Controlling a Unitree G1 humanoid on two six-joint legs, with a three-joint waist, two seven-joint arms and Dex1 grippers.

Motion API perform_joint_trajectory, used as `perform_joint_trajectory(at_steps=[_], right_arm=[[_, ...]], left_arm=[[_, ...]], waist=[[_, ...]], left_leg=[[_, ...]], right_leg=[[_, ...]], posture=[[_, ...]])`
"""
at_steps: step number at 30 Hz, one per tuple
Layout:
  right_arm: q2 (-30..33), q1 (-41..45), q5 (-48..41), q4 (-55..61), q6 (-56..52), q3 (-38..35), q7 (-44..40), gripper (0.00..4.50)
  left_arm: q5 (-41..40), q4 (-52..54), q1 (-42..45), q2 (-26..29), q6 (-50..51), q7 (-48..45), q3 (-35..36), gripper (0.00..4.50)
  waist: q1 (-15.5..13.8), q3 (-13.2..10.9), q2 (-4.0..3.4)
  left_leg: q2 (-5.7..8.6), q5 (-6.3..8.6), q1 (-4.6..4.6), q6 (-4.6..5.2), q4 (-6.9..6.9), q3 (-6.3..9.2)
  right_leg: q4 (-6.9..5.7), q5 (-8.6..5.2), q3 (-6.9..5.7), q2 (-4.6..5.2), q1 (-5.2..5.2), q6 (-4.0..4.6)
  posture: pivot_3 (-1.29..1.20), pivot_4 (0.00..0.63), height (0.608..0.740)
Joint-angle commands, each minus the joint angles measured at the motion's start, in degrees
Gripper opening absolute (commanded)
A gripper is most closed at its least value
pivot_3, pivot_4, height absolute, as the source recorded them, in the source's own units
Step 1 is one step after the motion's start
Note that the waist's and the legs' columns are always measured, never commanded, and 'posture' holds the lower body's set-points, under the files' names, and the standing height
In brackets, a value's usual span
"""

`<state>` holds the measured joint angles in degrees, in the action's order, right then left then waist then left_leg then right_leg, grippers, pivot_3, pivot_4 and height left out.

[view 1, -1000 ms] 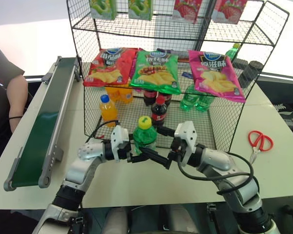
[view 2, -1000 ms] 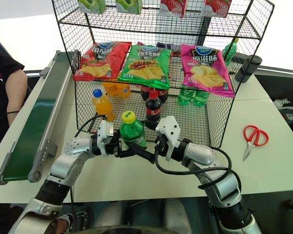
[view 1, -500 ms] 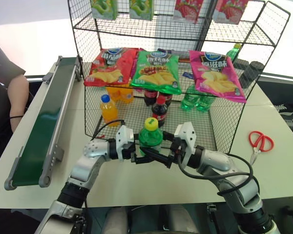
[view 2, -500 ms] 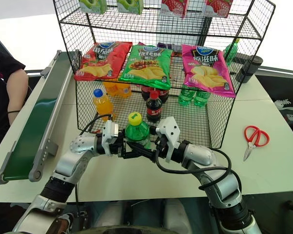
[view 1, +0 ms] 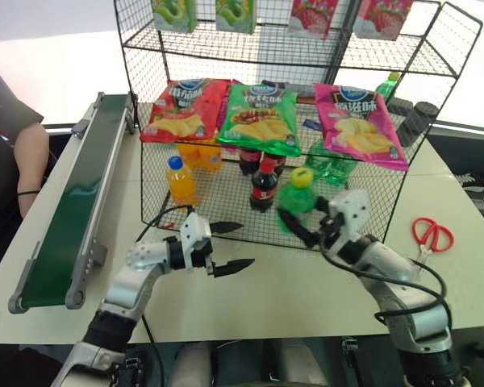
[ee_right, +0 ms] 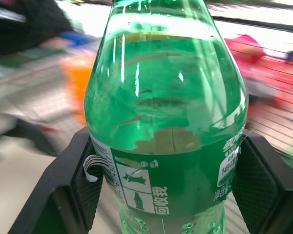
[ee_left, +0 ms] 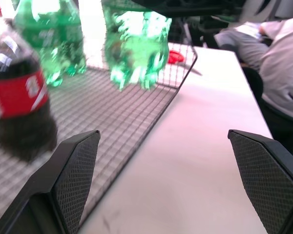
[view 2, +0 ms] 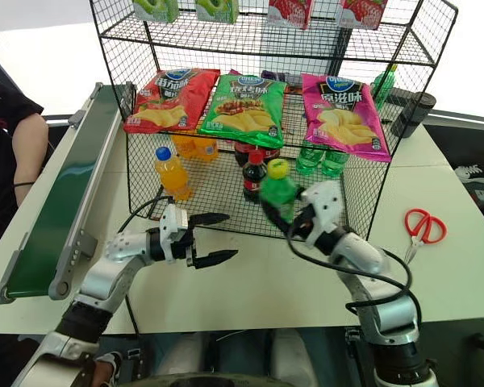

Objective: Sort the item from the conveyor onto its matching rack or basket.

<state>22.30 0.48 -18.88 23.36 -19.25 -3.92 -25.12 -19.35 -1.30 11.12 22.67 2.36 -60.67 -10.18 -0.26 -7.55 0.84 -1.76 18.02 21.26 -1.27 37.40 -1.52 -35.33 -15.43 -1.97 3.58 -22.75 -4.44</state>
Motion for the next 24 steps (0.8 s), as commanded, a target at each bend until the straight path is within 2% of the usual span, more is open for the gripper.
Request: perform_joint_trajectory(at_steps=[1, 9, 17, 24], right_arm=[[-2.0, -0.5, 2.3, -1.3, 5.5, -3.0, 3.4, 3.01], [-8.9, 3.6, 3.9, -16.0, 14.5, -5.8, 8.9, 3.01], [-10.2, 9.4, 5.1, -28.9, 21.3, -7.1, 9.7, 3.01], [-10.6, 12.2, 4.7, -34.5, 23.9, -7.7, 10.5, 3.01]], left_arm=[[-1.0, 5.5, -0.3, 0.0, 0.4, 1.2, 0.8, 4.46], [-2.5, 9.7, 1.0, -0.6, 4.2, 1.6, -0.3, 4.46], [-2.4, 10.1, 2.1, -1.1, 4.9, 1.9, -0.5, 4.46], [-2.4, 10.1, 2.4, -1.7, 4.9, 2.3, -0.6, 4.46]], waist=[[-0.2, 0.0, -0.01], [-0.2, 0.0, -0.29], [-0.2, -0.1, -0.33], [-0.1, -0.1, -0.35]], left_leg=[[0.00, 0.00, -0.02, 0.00, 0.00, -0.01], [-0.01, 0.00, -0.11, 0.00, -0.01, -0.07], [-0.01, 0.00, -0.11, -0.01, -0.02, -0.07], [-0.02, -0.01, -0.10, -0.01, -0.02, -0.08]], right_leg=[[-0.02, 0.00, 0.01, 0.00, 0.00, 0.00], [-0.10, 0.00, 0.10, -0.07, 0.01, 0.01], [-0.10, 0.00, 0.10, -0.07, 0.00, 0.01], [-0.11, 0.00, 0.11, -0.06, 0.01, 0.00]], posture=[[0.00, 0.150, 0.740], [0.00, 0.150, 0.740], [0.00, 0.150, 0.740], [0.00, 0.150, 0.740]])
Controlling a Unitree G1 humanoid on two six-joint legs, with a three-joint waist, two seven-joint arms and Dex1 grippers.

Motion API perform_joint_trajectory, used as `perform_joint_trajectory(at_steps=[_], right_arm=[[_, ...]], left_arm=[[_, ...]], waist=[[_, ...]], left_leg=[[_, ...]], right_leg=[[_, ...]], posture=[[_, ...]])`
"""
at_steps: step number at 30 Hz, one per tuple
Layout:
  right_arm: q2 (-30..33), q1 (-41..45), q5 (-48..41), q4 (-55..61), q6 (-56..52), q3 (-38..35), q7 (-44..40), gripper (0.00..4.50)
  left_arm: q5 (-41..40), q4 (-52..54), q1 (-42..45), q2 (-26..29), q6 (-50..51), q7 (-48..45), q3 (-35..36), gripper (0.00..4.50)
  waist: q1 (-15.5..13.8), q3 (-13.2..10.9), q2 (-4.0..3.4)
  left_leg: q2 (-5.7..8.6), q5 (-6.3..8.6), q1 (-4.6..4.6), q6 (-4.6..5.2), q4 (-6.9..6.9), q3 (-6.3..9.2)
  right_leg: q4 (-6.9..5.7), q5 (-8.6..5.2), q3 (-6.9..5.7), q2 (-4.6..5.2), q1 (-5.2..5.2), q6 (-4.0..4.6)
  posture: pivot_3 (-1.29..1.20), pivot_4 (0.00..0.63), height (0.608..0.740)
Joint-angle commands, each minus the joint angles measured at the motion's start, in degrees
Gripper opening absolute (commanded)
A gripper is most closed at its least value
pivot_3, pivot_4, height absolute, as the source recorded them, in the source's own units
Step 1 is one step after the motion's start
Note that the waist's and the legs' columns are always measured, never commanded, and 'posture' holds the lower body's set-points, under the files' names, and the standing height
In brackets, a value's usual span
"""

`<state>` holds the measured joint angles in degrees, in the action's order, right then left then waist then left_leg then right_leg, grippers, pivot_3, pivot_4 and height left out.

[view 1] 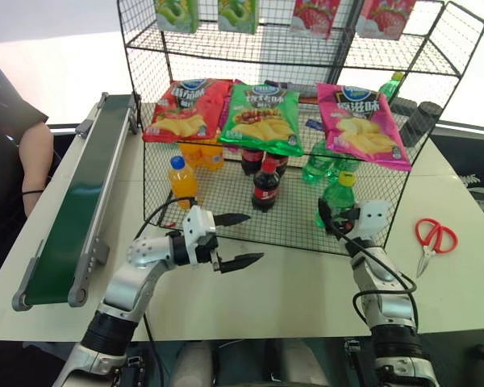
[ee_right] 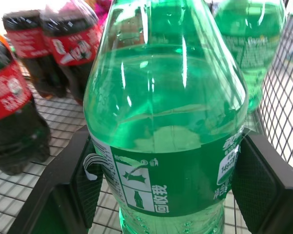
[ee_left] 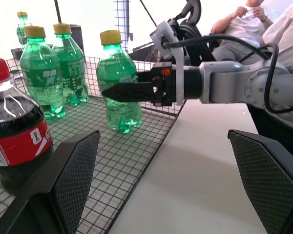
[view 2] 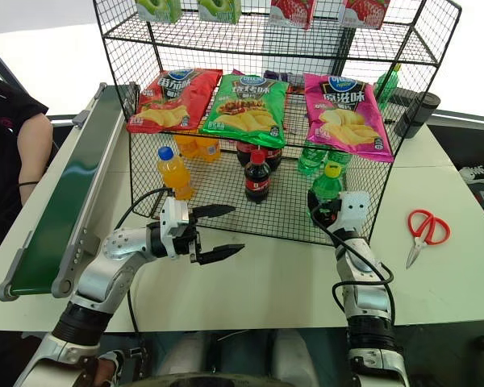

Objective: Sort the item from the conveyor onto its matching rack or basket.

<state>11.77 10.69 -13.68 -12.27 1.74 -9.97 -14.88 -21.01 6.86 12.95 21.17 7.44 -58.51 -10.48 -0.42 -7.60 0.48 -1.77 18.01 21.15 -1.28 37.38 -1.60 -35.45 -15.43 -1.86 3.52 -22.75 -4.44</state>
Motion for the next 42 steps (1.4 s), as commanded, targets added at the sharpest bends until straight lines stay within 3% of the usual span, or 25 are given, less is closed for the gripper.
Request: perform_joint_trajectory(at_steps=[1, 6, 9, 28, 36, 42], right_arm=[[-0.1, 2.2, -0.5, 0.7, 3.1, -1.6, 0.3, 3.01], [-0.1, 2.1, -1.3, 0.2, 2.9, -1.5, -0.2, 3.01], [-0.1, 1.6, -1.6, 1.0, 2.6, -1.5, -0.4, 4.48], [3.3, -13.1, 1.1, 25.1, -5.1, -0.8, 1.4, 4.48], [11.5, -20.9, 0.5, 34.9, -6.3, 0.9, -8.5, 4.48], [18.2, -28.6, -7.8, 39.9, -9.5, -6.5, -16.7, 4.48]], left_arm=[[-0.7, 1.9, 0.6, -0.3, -0.3, 0.1, -0.3, 4.46], [-0.5, 1.6, 0.9, -0.3, -0.5, -0.3, -0.4, 4.46], [-0.6, 1.6, 1.0, -0.2, -0.5, -0.5, -0.4, 4.50], [0.0, -1.1, 2.4, 0.4, -0.6, 1.9, 2.2, 4.50], [1.3, -3.0, 0.7, 4.1, -0.6, 6.2, 7.1, 4.50], [3.0, -4.4, -3.9, 10.5, -0.9, 7.5, 12.0, 4.50]], waist=[[0.1, 0.0, -0.01], [0.1, 0.0, -0.01], [0.1, 0.0, -0.01], [-0.3, 0.0, -0.03], [-0.1, 0.0, -0.03], [-0.3, 0.0, 0.00]], left_leg=[[0.00, 0.00, 0.00, 0.00, 0.00, 0.00], [-0.02, 0.00, 0.00, 0.00, 0.00, 0.00], [-0.02, 0.00, 0.00, 0.00, 0.00, 0.00], [-0.01, 0.00, -0.11, 0.00, 0.01, 0.01], [-0.01, 0.01, -0.20, 0.02, -0.01, 0.02], [-0.04, 0.01, -0.60, 0.02, -0.14, -0.02]], right_leg=[[0.00, 0.00, 0.00, 0.00, 0.00, 0.00], [0.00, 0.00, 0.00, 0.00, 0.00, 0.00], [-0.01, 0.00, 0.00, 0.00, 0.00, 0.00], [-0.01, 0.00, 0.01, 0.01, 0.11, 0.00], [0.00, -0.01, 0.01, -0.06, 0.16, 0.01], [0.06, -0.04, 0.02, -0.03, 0.49, 0.03]], posture=[[0.00, 0.150, 0.740], [0.00, 0.150, 0.740], [0.00, 0.150, 0.740], [0.00, 0.150, 0.740], [0.00, 0.150, 0.740], [0.00, 0.150, 0.740]])
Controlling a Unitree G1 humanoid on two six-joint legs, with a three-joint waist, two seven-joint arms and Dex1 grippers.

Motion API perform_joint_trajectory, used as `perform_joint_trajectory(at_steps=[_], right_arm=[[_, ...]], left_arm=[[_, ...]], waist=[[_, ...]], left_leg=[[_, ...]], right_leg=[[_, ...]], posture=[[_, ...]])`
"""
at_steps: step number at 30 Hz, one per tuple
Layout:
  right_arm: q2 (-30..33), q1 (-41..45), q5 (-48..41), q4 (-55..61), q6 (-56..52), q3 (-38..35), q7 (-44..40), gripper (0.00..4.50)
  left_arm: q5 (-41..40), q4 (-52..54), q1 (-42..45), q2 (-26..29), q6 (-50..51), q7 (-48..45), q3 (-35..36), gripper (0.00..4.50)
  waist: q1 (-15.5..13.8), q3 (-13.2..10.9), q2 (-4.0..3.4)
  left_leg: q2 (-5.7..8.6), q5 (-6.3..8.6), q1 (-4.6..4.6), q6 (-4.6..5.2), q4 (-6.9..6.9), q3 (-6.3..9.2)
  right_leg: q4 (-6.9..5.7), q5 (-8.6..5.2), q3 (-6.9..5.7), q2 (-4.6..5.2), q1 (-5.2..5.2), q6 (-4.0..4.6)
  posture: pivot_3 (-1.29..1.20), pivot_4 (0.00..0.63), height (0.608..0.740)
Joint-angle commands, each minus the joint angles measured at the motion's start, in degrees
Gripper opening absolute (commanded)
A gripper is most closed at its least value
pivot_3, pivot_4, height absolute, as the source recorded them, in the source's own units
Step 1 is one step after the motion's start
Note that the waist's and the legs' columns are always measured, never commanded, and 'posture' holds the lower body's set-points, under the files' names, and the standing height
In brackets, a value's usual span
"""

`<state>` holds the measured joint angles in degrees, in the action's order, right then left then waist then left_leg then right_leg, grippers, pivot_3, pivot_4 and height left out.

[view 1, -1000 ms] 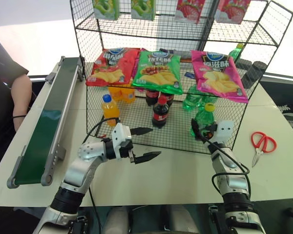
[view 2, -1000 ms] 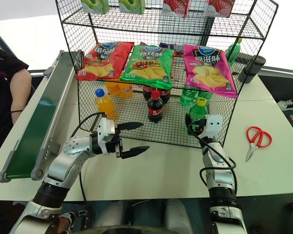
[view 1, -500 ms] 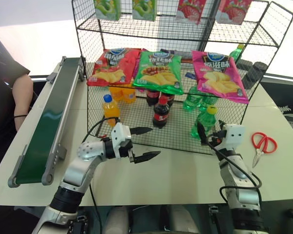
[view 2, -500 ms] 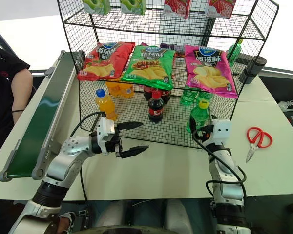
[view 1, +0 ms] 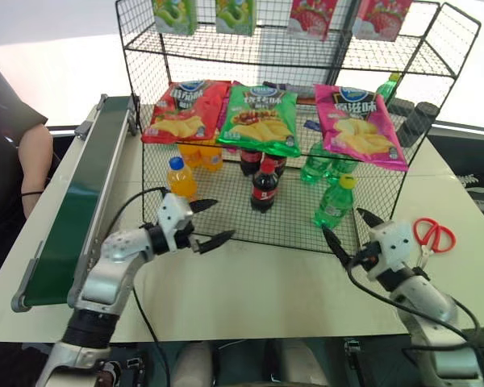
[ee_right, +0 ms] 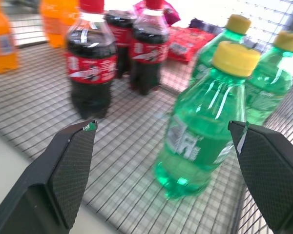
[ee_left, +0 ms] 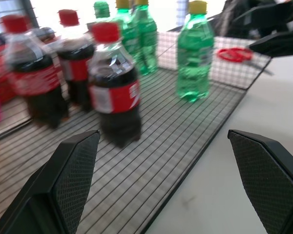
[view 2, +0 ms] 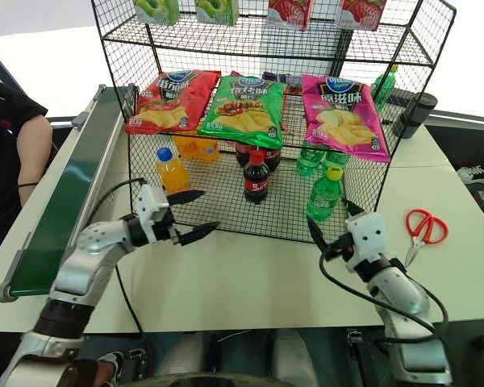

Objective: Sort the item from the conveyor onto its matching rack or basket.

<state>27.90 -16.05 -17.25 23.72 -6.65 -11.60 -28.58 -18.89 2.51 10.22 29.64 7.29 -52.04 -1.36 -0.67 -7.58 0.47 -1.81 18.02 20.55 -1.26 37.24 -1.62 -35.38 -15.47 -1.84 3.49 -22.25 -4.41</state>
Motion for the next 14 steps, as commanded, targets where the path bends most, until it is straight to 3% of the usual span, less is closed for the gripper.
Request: perform_joint_trajectory(at_steps=[1, 7, 14], right_arm=[[2.9, -3.2, -5.2, 4.1, -1.3, -6.3, -4.1, 4.48], [5.3, -7.3, -8.9, 4.4, -3.0, -12.5, -7.5, 4.48], [6.3, -6.2, -9.3, 3.5, -4.3, -13.5, -8.9, 4.48]], left_arm=[[0.9, -0.4, -1.9, 2.7, -0.7, 1.3, 3.8, 4.50], [0.1, -2.6, -4.9, 4.9, -0.5, 1.9, 7.5, 4.50], [-0.2, -3.5, -6.3, 4.6, -2.1, 1.2, 8.5, 4.50]], waist=[[-0.1, 0.0, 0.02], [-0.1, 0.0, 0.05], [-0.1, 0.0, 0.06]], left_leg=[[0.00, 0.00, -0.03, 0.00, -0.02, -0.01], [0.00, 0.00, -0.05, 0.00, -0.02, -0.01], [-0.02, 0.00, -0.07, 0.00, -0.02, -0.02]], right_leg=[[0.01, 0.00, 0.01, 0.02, 0.03, 0.01], [0.01, -0.01, 0.01, 0.06, 0.05, 0.03], [-0.01, -0.02, 0.02, 0.07, 0.04, 0.03]], posture=[[0.00, 0.150, 0.740], [0.00, 0.150, 0.740], [0.00, 0.150, 0.740]])
